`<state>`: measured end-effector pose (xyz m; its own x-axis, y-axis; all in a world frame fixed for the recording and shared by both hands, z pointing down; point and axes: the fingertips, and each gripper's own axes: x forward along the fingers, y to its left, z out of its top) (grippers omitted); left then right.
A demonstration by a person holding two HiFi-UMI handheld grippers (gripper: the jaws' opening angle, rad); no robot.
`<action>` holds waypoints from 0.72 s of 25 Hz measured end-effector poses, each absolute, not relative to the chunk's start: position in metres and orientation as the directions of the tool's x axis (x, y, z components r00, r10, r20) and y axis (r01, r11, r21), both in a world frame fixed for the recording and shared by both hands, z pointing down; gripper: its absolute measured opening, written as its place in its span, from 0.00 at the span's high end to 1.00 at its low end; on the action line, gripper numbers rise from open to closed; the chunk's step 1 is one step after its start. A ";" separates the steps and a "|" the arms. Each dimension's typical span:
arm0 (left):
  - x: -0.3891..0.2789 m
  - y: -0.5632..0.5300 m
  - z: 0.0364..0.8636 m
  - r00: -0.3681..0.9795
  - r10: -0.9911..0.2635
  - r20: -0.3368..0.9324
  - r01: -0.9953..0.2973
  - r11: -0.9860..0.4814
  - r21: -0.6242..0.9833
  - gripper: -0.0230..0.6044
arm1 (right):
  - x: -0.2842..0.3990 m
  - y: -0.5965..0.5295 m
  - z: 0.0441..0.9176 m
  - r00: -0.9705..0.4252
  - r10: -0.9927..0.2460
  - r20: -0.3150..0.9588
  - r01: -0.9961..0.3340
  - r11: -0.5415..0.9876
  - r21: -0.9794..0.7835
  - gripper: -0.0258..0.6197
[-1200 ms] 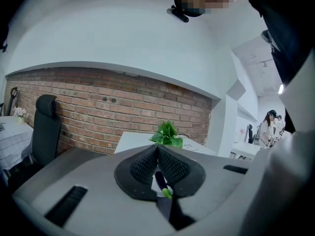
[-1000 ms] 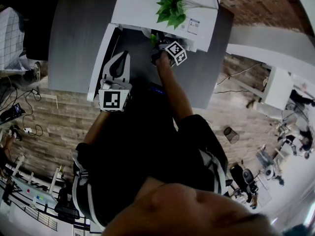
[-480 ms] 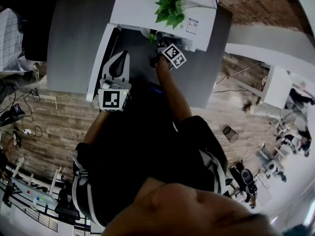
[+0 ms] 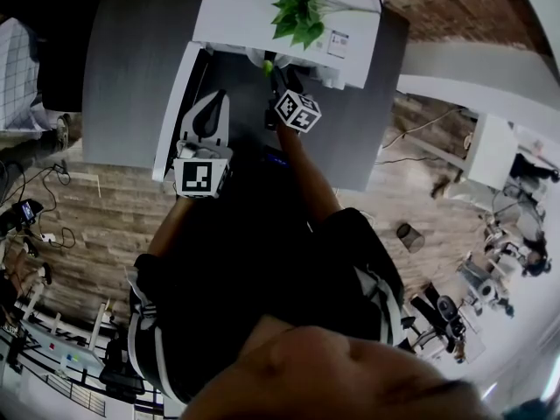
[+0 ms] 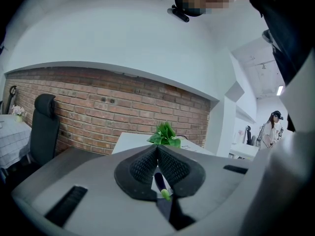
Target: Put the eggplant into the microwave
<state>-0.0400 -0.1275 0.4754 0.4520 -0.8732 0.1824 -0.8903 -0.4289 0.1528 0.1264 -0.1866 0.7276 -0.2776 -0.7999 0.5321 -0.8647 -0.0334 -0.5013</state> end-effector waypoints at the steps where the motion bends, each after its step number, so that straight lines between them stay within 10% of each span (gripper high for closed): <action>1: -0.040 -0.127 0.475 0.452 -0.873 0.181 -0.890 -0.429 0.153 0.91 | 0.124 -0.184 0.727 -0.279 -0.797 0.536 -0.879 -0.012 -0.476 0.60; 18: -0.042 -0.127 0.477 0.448 -0.875 0.185 -0.893 -0.424 0.152 0.91 | 0.088 -0.162 0.754 -0.278 -0.718 0.638 -0.957 0.154 -0.245 0.70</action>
